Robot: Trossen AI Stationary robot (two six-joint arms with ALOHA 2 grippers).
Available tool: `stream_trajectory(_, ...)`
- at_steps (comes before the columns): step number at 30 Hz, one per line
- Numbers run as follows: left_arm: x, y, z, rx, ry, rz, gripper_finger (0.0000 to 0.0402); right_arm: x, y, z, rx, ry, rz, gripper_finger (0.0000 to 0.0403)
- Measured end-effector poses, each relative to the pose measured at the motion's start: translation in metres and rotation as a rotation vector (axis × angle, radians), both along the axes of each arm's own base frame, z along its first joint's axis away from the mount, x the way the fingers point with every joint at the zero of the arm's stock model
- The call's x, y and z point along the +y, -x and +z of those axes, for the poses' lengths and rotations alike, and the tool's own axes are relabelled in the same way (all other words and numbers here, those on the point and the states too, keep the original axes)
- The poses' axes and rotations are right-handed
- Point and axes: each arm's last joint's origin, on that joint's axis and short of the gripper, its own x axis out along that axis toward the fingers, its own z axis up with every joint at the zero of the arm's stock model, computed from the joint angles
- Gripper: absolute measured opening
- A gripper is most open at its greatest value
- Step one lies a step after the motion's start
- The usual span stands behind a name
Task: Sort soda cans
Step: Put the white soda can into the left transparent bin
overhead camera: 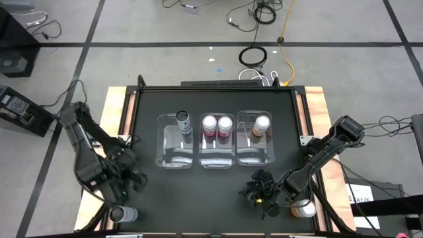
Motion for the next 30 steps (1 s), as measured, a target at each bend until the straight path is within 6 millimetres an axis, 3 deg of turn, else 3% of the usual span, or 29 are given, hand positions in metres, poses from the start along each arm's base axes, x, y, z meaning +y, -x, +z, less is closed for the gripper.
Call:
stream_trajectory(4, 0.015, 0.016, -0.002, -0.014, 0.034, -0.001, 0.0359, -0.003, -0.003, 0.0, -0.007, -0.027, -0.037, 0.0313)
stream_trajectory(10, 0.014, 0.026, -0.004, 0.037, 0.06, -0.08, 0.0359, -0.007, -0.006, 0.0, -0.015, -0.053, -0.079, 0.0313)
stream_trajectory(16, 0.004, 0.031, -0.007, 0.074, 0.051, -0.218, 0.0359, -0.013, -0.012, 0.001, -0.028, -0.074, -0.117, 0.0313)
stream_trajectory(30, -0.026, 0.04, -0.011, 0.109, 0.212, -0.49, 0.0359, -0.02, -0.023, 0.004, -0.073, -0.115, -0.159, 0.0313)
